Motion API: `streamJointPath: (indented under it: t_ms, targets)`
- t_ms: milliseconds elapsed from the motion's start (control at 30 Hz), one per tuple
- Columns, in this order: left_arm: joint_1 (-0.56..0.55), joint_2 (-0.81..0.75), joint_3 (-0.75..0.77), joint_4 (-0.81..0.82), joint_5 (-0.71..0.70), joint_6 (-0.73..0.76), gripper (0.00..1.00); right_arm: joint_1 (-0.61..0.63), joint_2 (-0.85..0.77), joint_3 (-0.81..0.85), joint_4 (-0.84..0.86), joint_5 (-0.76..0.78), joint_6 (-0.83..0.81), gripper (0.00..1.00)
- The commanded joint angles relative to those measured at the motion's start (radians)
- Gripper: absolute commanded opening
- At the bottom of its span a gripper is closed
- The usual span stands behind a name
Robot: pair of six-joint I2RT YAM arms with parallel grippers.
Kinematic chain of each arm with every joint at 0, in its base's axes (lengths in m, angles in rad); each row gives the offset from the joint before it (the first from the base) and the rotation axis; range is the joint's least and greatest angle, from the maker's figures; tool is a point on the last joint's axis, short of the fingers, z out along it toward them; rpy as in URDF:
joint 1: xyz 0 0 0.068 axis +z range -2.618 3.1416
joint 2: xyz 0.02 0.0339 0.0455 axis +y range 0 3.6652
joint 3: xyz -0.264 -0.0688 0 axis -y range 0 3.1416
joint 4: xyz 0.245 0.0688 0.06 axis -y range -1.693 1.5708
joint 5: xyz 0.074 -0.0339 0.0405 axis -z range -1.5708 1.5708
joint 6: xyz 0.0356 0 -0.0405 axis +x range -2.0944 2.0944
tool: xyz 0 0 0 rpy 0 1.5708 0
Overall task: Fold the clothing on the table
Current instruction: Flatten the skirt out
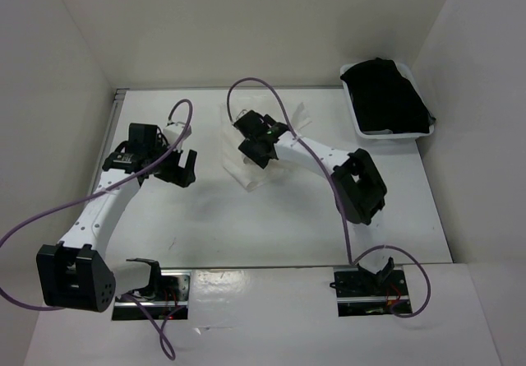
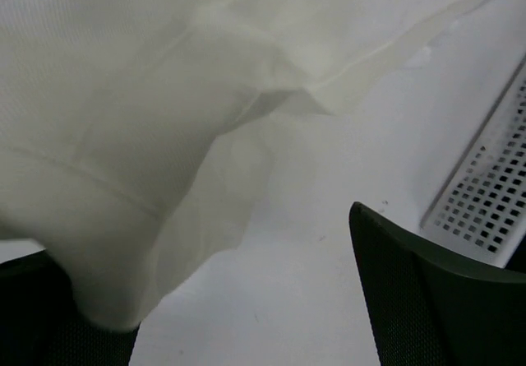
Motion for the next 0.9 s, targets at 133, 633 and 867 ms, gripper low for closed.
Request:
streamJointPath:
  t_ms: [133, 633, 867]
  targets:
    - [0.043, -0.033, -0.006, 0.03, 0.017, 0.004, 0.99, -0.075, -0.362, -0.099, -0.022, -0.171, -0.079, 0.94]
    - [0.063, -0.024, -0.006, 0.03, 0.017, 0.004, 0.99, -0.451, -0.386, -0.293, -0.088, -0.881, 0.057, 0.68]
    - [0.083, -0.024, -0.006, 0.03, 0.017, 0.004, 0.99, -0.451, -0.241, -0.294, -0.068, -1.026, 0.067, 0.5]
